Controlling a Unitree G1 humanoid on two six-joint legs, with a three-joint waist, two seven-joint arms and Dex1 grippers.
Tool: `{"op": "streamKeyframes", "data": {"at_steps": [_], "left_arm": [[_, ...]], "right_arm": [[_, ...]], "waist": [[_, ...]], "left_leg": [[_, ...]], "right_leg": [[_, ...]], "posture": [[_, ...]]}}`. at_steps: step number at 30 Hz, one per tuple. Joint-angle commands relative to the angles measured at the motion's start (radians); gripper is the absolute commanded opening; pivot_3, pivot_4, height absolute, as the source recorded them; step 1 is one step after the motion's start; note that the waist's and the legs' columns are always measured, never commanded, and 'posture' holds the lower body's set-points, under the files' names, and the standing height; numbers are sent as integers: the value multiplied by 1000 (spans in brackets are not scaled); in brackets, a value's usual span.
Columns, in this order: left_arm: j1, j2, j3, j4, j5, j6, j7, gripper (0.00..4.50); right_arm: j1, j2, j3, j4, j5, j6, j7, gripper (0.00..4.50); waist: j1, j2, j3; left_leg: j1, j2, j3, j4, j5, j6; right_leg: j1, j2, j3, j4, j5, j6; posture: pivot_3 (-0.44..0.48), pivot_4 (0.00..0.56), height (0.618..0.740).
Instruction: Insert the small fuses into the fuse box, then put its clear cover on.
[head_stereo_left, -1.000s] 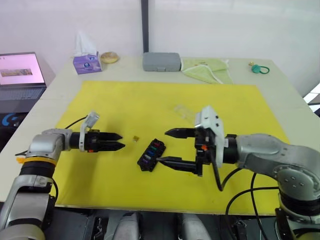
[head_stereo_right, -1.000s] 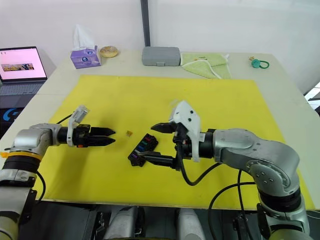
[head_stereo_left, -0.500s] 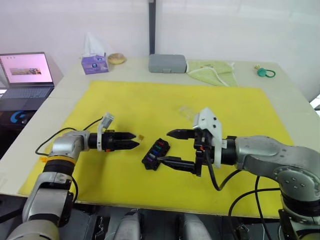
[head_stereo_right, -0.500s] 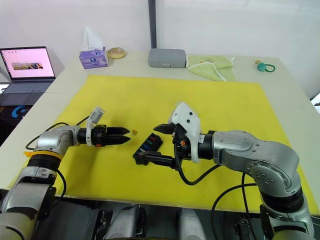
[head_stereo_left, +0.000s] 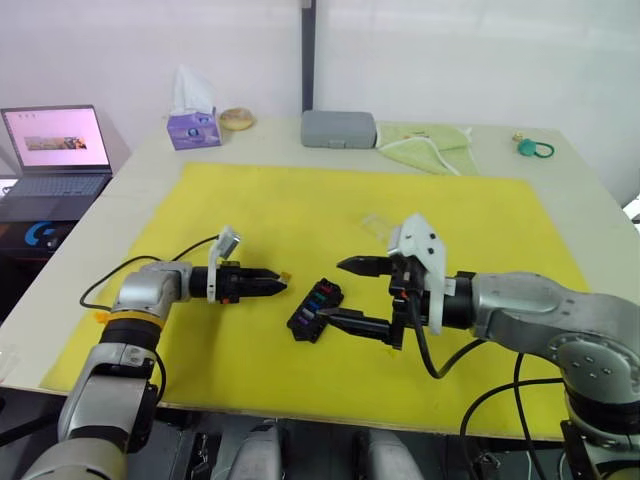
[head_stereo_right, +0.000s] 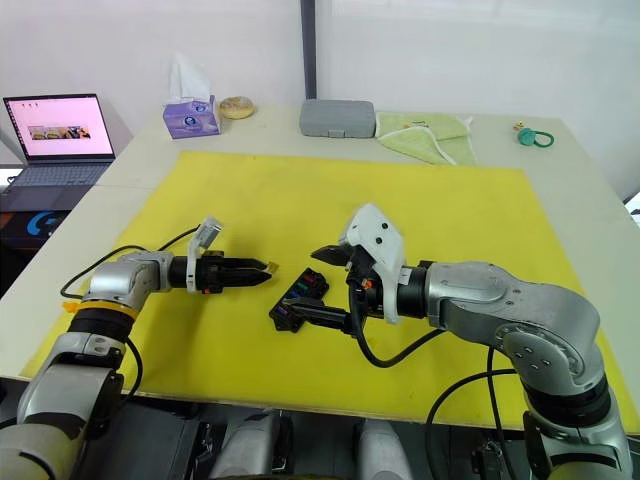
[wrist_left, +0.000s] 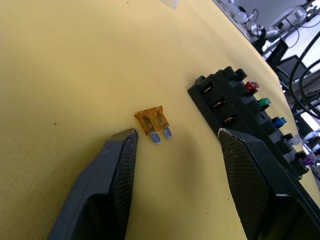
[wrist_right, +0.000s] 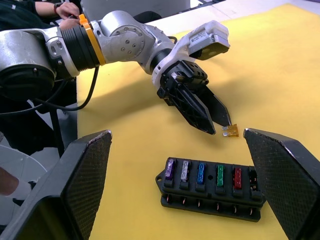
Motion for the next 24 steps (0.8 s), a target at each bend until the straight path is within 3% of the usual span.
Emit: {"op": "streamKeyframes", "data": {"at_steps": [1, 4, 6, 7, 10, 11, 20, 24], "left_arm": [[12, -59, -66, 20, 21, 17, 9, 2734], [8, -81, -65, 40, 30, -1, 20, 2734], [-1, -102, -56, 69, 38, -17, 44, 2205], [-4, -108, -54, 86, 42, -24, 44, 1926], [-15, -123, -40, 132, 49, -45, 57, 393], [-17, -125, -33, 143, 48, -51, 59, 88], [-14, -99, 24, 127, 5, -35, 29, 88], [-12, -53, 92, 35, -70, 47, 15, 88]], "right_arm": [[-2, -1, -11, -3, 0, -29, -1, 4500], [1, -3, -11, -3, 0, -34, -5, 4500], [5, -4, -12, -2, -1, -36, -7, 4500], [7, -4, -13, -2, -1, -37, -11, 4500], [14, -4, -14, -3, 1, -39, -18, 4500], [16, -5, -16, -4, 2, -39, -19, 4500], [27, -17, -20, -1, 2, -43, -13, 4500], [14, -11, -42, 26, 41, -32, -32, 4500]], "waist": [[1, 0, 0], [5, 1, -1], [15, 3, -2], [21, 3, -2], [25, 3, -2], [25, 4, -2], [21, 7, -4], [14, 6, -3]], "left_leg": [[0, 0, 0, 0, 0, 0], [0, -1, -1, 0, 0, 0], [0, -2, -2, 0, 0, 0], [0, -2, -2, 0, 0, 0], [0, -4, -2, 0, -1, 2], [0, -4, -2, 0, -1, 2], [1, -3, -3, 0, -1, 3], [1, -2, -2, 0, -2, 3]], "right_leg": [[0, 0, 0, -1, 0, 0], [2, 0, 0, -2, 0, 0], [3, -1, 0, -2, 0, 0], [3, -1, 0, -3, 0, 0], [4, -2, 1, -4, 0, 0], [4, -2, 1, -4, 0, 0], [5, -1, 1, -5, 0, 0], [4, 0, 1, -5, 0, 0]], "posture": [[0, 150, 737], [0, 150, 737], [0, 150, 737], [0, 150, 737], [0, 150, 737], [0, 150, 737], [0, 150, 737], [0, 150, 737]]}}
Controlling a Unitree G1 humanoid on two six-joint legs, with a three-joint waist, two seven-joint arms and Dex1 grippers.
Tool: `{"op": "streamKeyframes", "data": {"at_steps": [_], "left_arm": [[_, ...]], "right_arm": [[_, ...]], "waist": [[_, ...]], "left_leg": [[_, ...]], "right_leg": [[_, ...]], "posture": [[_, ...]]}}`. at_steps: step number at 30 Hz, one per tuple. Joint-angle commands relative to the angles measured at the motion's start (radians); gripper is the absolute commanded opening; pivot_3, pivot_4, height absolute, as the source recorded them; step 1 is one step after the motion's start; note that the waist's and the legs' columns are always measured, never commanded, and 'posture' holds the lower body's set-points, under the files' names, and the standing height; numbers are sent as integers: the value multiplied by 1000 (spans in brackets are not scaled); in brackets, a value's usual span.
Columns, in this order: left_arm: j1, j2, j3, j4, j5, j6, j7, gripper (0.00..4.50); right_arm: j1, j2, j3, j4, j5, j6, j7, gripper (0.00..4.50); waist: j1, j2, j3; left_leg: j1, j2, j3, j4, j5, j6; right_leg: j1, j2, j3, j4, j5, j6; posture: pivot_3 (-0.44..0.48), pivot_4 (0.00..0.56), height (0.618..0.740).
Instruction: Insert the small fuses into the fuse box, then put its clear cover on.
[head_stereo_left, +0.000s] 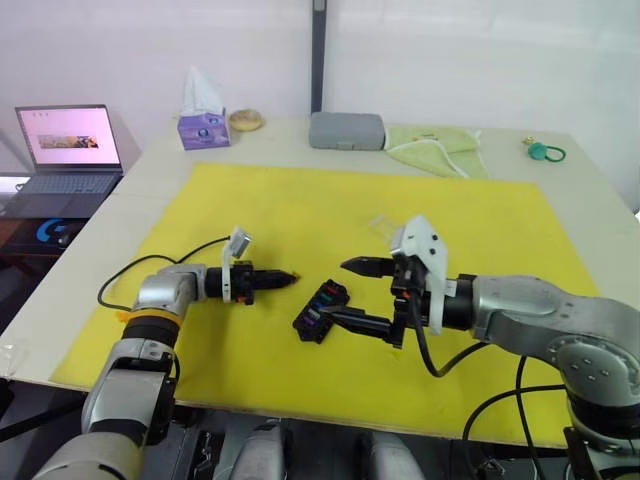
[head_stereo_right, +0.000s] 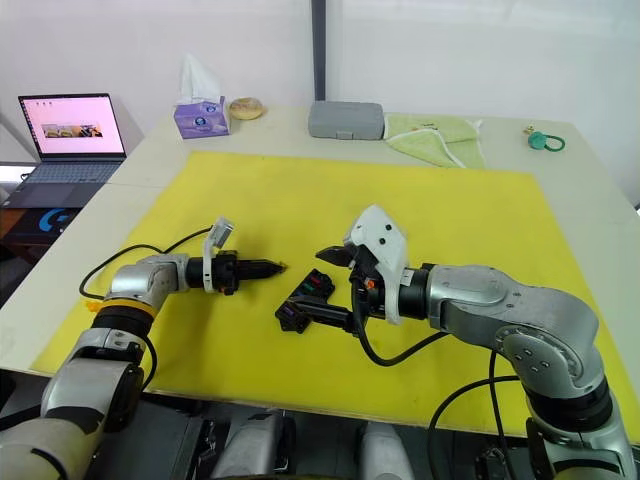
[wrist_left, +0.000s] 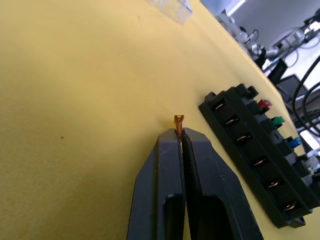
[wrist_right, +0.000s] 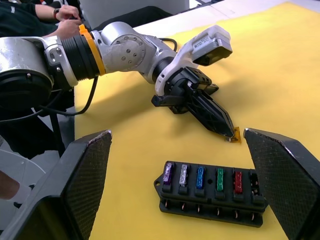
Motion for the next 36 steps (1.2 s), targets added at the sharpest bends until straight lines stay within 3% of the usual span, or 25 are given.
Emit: {"op": "streamKeyframes", "data": {"at_steps": [1, 7, 12, 16, 18, 22, 36], "left_arm": [[15, 24, 56, -84, -89, 103, -13, 88], [9, 73, 237, -316, -308, 323, 70, 88], [-26, 29, 396, -453, -510, 458, 227, 88], [-46, -29, 456, -514, -635, 504, 334, 88], [-51, -45, 464, -537, -678, 513, 371, 88], [-59, -64, 450, -604, -757, 522, 425, 0], [-59, -30, 349, -625, -781, 491, 410, 0]], "right_arm": [[-22, 2, -47, 25, 49, -6, -23, 4500], [-119, 62, -105, 194, 241, 11, -146, 4500], [-235, 125, -101, 349, 237, -2, -219, 4500], [-352, 219, -120, 457, 274, -45, -237, 4500], [-378, 241, -127, 479, 284, -47, -240, 4500], [-411, 258, -139, 512, 328, -44, -243, 3174], [-408, 262, -118, 485, 421, -46, -287, 3174]], "waist": [[-7, -1, 1], [-37, -5, 3], [-51, -5, 3], [-53, -5, 3], [-51, -5, 3], [-46, -5, 3], [-51, -5, 3]], "left_leg": [[0, 1, 0, 0, 0, 0], [-6, 4, 0, 0, 1, -1], [-6, 5, -1, -1, 1, -2], [-6, 5, 0, -1, 1, -2], [-6, 5, 0, -1, 1, -2], [-6, 5, 0, -1, 1, -2], [-6, 5, 0, -2, 1, -2]], "right_leg": [[-1, 0, 0, 0, 0, 0], [-9, 2, -1, 4, 1, 1], [-10, 3, -1, 6, 1, 1], [-10, 3, -1, 6, 1, 1], [-11, 3, -1, 7, 1, 1], [-11, 2, -1, 6, 1, 1], [-11, 4, -1, 5, 1, 1]], "posture": [[0, 150, 737], [0, 150, 737], [0, 150, 737], [0, 150, 737], [0, 150, 737], [0, 150, 737], [0, 150, 737]]}}
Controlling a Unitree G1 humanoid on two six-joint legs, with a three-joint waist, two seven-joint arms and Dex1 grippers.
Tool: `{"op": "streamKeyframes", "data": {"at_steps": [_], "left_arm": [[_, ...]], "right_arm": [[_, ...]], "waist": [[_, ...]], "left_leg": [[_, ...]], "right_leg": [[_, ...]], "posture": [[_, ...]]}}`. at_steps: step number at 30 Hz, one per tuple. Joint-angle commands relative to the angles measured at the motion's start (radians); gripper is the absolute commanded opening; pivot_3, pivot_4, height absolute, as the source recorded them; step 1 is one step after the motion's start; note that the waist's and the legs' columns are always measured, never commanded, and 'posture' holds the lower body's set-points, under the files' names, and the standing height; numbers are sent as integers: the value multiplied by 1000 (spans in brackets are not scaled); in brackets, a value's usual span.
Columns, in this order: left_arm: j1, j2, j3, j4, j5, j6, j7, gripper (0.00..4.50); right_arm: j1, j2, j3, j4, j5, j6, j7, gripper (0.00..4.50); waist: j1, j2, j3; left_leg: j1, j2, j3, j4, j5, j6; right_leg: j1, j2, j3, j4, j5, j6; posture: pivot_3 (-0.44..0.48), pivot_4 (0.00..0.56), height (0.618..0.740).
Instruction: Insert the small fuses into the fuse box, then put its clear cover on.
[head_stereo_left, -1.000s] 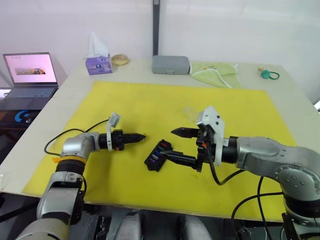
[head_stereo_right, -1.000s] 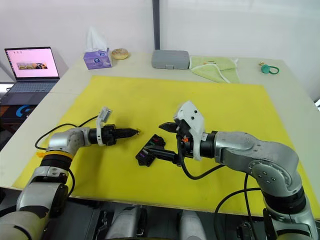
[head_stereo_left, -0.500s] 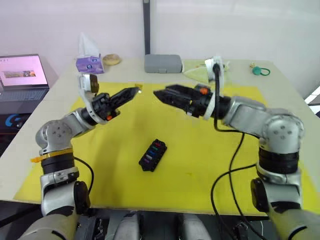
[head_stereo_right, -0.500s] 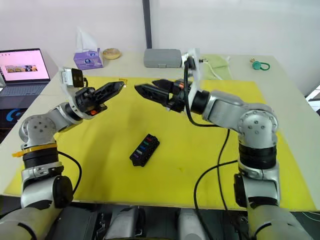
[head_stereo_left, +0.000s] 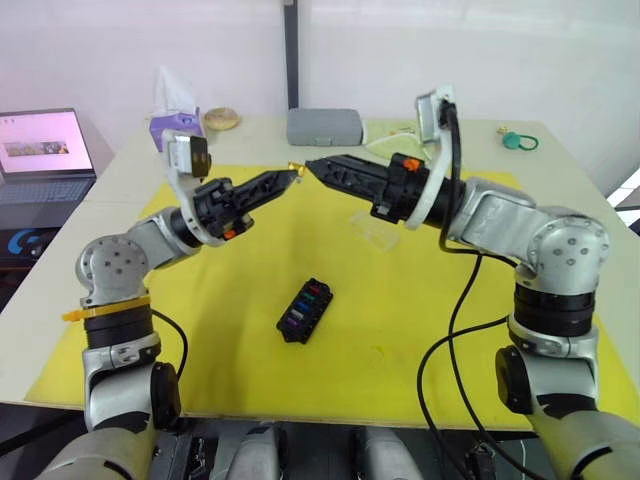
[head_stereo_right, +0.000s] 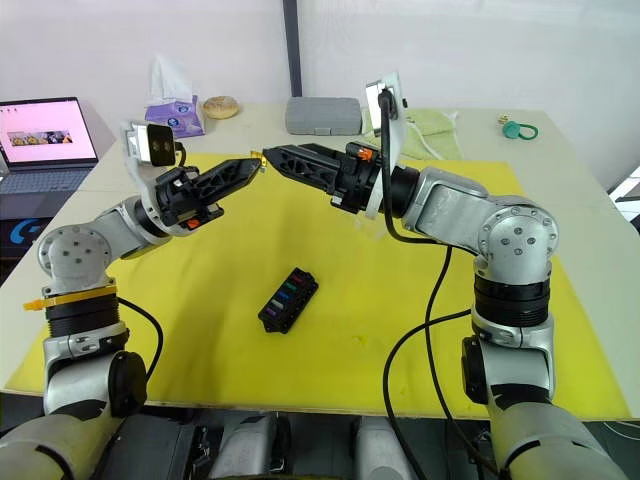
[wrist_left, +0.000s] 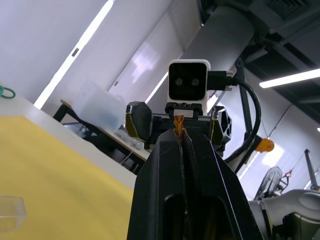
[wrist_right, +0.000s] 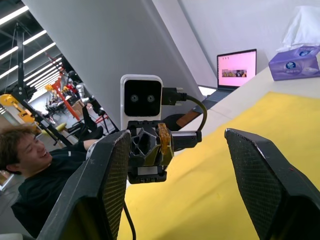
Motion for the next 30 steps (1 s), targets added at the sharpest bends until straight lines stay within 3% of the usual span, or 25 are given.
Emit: {"op": "streamKeyframes", "data": {"at_steps": [1, 4, 7, 9, 30], "left_arm": [[-26, 12, -17, -15, -20, -22, -13, 0], [-29, 19, -25, -10, -22, -28, -18, 0], [-31, 25, -32, -7, -21, -33, -21, 0], [-33, 27, -34, -5, -22, -35, -21, 0], [-34, 39, -56, -11, -25, -50, -19, 0]], "right_arm": [[-3, 8, -8, -41, 32, -16, -12, 3174], [4, 8, -5, -48, 41, -16, -19, 3174], [14, 7, -1, -57, 50, -15, -24, 2281], [17, 7, 2, -62, 50, -16, -27, 1347], [28, 18, 16, -69, 54, -31, -37, 1347]], "waist": [[0, 0, 0], [1, 0, 0], [1, 0, 0], [1, 0, 0], [1, 0, 0]], "left_leg": [[0, 0, 0, 0, 0, 0], [0, 0, 0, 0, 0, 0], [0, 0, 0, 0, 0, 0], [0, 0, 0, 0, 0, 0], [0, 0, 0, -1, 0, 0]], "right_leg": [[0, 0, 0, 0, 0, 0], [0, 0, 0, 0, 0, 0], [0, 0, 0, 0, 0, 0], [0, 0, 0, 0, 0, 0], [0, 0, 0, -1, 0, 0]], "posture": [[0, 150, 737], [0, 150, 737], [0, 150, 737], [0, 150, 737], [0, 150, 737]]}}
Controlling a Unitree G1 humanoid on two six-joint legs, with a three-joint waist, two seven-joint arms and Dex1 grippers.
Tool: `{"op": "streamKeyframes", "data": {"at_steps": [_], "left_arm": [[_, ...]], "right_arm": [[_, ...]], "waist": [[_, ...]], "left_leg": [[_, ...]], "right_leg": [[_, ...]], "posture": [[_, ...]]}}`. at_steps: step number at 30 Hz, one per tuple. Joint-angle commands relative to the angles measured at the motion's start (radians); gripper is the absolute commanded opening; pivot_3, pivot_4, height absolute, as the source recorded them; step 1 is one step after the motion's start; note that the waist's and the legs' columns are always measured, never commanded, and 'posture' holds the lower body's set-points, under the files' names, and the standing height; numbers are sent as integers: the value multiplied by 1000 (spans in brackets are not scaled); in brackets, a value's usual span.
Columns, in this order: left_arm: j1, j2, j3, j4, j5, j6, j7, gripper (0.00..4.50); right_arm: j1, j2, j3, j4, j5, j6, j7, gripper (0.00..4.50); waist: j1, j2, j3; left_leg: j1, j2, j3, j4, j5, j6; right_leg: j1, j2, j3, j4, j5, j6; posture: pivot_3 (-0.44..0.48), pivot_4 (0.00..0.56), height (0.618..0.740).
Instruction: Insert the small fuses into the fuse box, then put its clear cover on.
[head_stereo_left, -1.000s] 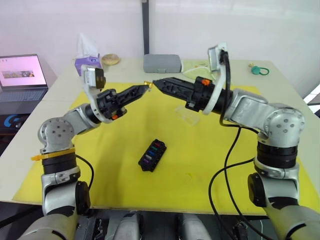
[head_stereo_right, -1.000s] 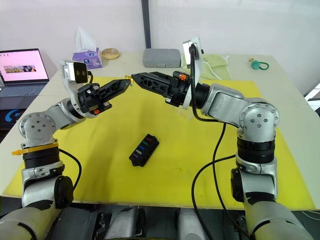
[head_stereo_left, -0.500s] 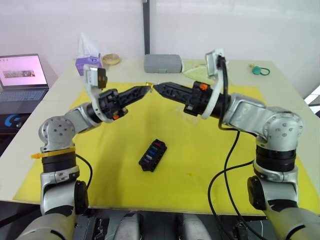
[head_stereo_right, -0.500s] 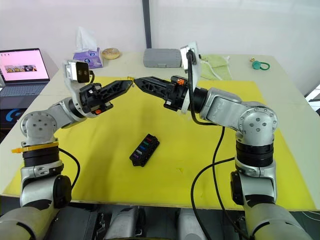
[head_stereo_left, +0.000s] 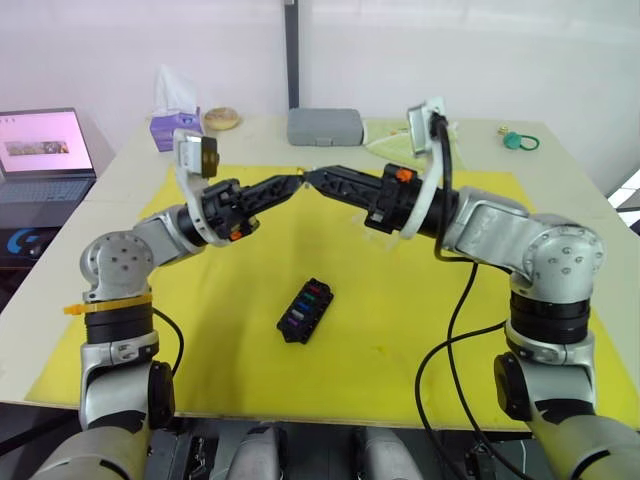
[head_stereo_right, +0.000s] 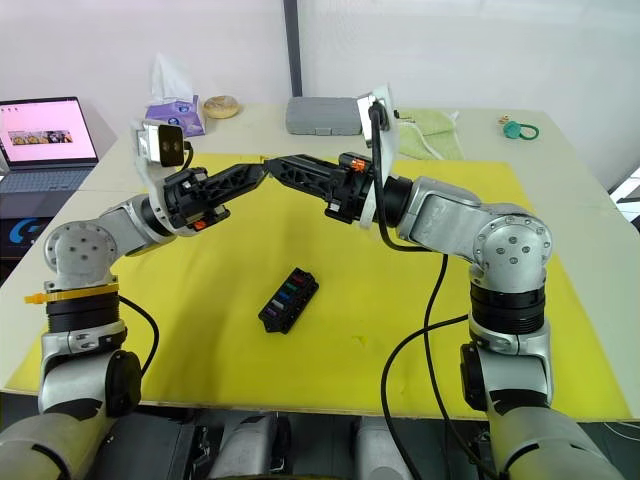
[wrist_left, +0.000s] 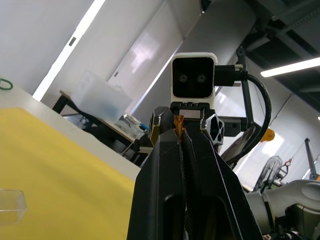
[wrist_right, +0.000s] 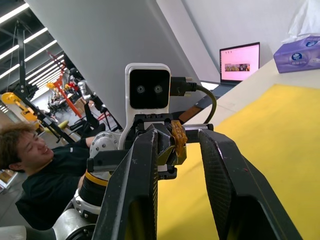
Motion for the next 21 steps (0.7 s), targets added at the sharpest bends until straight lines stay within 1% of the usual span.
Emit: {"op": "streamKeyframes", "data": {"at_steps": [1, 3, 4, 13, 16, 18, 19, 20, 21], "left_arm": [[-25, 14, 8, -22, -22, -17, -8, 0], [-24, 15, 7, -24, -23, -17, -9, 0], [-24, 15, 6, -24, -24, -17, -8, 0], [-17, 30, -2, -19, -16, -22, -16, 0], [-17, 52, -10, -9, 2, -26, -35, 996], [-13, 76, -20, -3, 18, -31, -58, 1971], [-11, 88, -22, -1, 24, -33, -68, 2368], [-10, 95, -24, 1, 27, -34, -75, 2655], [-7, 119, -25, 4, 35, -36, -88, 3463]], "right_arm": [[0, 10, -6, -34, 28, -20, -3, 1077], [2, 11, -5, -37, 29, -20, -6, 542], [4, 12, -3, -39, 30, -20, -8, 75], [10, 6, 1, -45, 36, -25, -13, 27], [10, 3, 1, -48, 31, -26, -7, 0], [11, 0, 3, -51, 27, -26, -1, 0], [11, -2, 4, -53, 24, -26, 2, 0], [11, -2, 5, -54, 21, -27, 4, 0], [13, -7, 5, -59, 10, -28, 9, 0]], "waist": [[0, 0, 0], [0, 0, 0], [0, 0, 0], [0, 0, 1], [-1, 0, 1], [-1, 0, 1], [-1, 0, 1], [-1, 0, 1], [-1, 0, 1]], "left_leg": [[0, 0, 0, 0, 0, 0], [0, 0, 0, 0, 0, 0], [0, 0, 0, 0, 0, 0], [0, 0, 0, -1, 0, 0], [0, 0, 0, -1, 0, 0], [0, 0, 0, -1, 0, 0], [0, 0, 0, -1, 0, 0], [0, 0, 0, -1, 0, 0], [0, 0, 0, -2, 0, 0]], "right_leg": [[0, 0, 0, 0, 0, 0], [0, 0, 0, 0, 0, 0], [0, 0, 0, 0, 0, 0], [0, 0, 0, -1, 0, 0], [0, 0, 0, -1, 0, 0], [-1, 0, 0, -1, 0, 0], [-1, 0, 0, -1, 0, 0], [-1, 0, 0, -1, 0, 0], [-1, 0, 0, -1, 0, 0]], "posture": [[0, 150, 737], [0, 150, 737], [0, 150, 737], [0, 150, 737], [0, 150, 737], [0, 150, 737], [0, 150, 737], [0, 150, 737], [0, 150, 737]]}}
